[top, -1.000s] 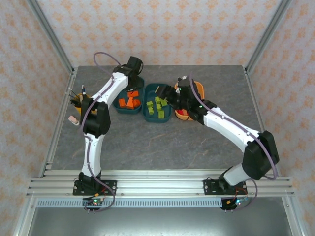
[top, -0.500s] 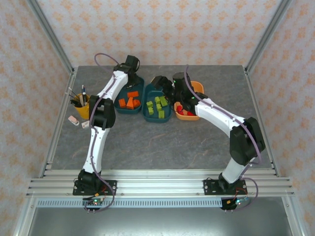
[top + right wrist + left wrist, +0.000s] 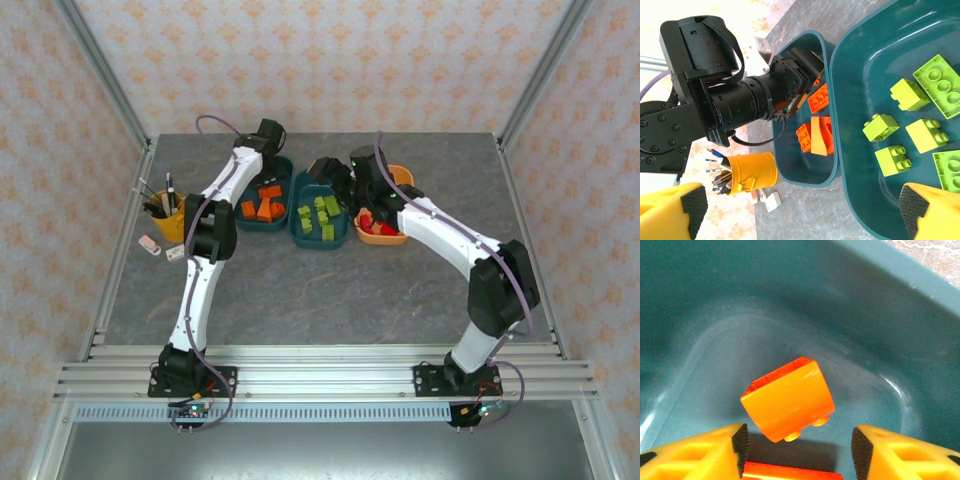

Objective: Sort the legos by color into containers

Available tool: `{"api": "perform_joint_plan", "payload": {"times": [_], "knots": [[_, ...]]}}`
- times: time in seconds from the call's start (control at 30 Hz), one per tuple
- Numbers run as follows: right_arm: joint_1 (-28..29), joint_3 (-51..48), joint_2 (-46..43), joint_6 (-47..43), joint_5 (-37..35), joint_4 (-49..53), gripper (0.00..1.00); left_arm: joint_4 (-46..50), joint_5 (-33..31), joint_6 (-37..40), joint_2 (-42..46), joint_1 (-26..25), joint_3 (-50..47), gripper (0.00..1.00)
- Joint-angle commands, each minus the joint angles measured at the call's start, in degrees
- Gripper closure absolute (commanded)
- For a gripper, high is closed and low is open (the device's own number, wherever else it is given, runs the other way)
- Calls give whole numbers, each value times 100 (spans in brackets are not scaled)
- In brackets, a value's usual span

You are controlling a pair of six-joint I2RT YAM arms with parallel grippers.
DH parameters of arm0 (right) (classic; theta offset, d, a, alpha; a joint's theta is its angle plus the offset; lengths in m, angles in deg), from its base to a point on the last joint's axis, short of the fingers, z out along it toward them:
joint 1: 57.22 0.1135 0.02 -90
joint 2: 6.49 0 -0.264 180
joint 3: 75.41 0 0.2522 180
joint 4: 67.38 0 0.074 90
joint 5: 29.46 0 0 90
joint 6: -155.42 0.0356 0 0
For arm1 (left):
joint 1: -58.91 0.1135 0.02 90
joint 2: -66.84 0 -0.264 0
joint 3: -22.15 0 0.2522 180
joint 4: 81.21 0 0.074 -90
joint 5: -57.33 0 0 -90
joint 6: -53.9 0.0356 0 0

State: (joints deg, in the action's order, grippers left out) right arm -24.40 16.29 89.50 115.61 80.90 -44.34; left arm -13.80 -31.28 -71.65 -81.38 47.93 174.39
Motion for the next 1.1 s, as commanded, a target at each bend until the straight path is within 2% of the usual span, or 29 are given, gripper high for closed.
{"api": "perform_joint_plan", "payload": {"times": [0.0, 0.07, 0.1, 0.17, 0.27, 0.4, 0.57, 0.63, 0.7, 0.73, 0.8, 0.87, 0.9, 0.97, 1.07], "knots": [[-12, 357, -456, -422, -419, 445, 0, 207, -155, -30, 681, 9, 12, 37], [-10, 487, -613, -676, -659, 770, 0, 259, -197, -48, 960, 9, -8, 36], [-12, 580, -710, -816, -823, 1018, 0, 269, -262, -44, 1178, -4, -64, 32], [-12, 750, -879, -1113, -1126, 1474, 0, 212, -273, -31, 1635, -33, -313, 22], [-12, 945, -1117, -1638, -1475, 2098, 0, 126, -268, 58, 2412, -90, -955, 2], [-12, 1041, -1521, -2279, -2077, 2967, 0, -351, -168, 142, 3807, -233, -2587, 0], [-12, 440, -2522, -2667, -2908, 3201, 0, -702, -283, 460, 5623, -531, -4603, 0], [-12, 242, -2789, -2494, -3744, 3556, 0, -798, -543, 799, 6329, -697, -5372, 0], [-12, 125, -3033, -2103, -4965, 4238, 0, -816, -1098, 973, 7124, -890, -6105, 0], [-12, -49, -3141, -2094, -5327, 4289, 0, -809, -1464, 982, 7462, -990, -6390, 0], [-12, -1011, -3688, -2782, -5585, 3375, 0, -885, -2613, 838, 8247, -1247, -7140, 0], [-12, -2190, -4296, -3397, -5778, 2080, 0, -1130, -3234, 800, 8926, -1312, -7924, 0], [-12, -2667, -4545, -3452, -5951, 1612, 0, -1344, -3384, 837, 9205, -1313, -8308, 0], [-12, -3723, -4914, -3986, -6333, 548, 0, -2209, -3330, 1434, 9730, -1317, -9275, 0], [-42, -4504, -4867, -4389, -6442, -173, 0, -2613, -3377, 1890, 9932, -1272, -10023, 0]]}}
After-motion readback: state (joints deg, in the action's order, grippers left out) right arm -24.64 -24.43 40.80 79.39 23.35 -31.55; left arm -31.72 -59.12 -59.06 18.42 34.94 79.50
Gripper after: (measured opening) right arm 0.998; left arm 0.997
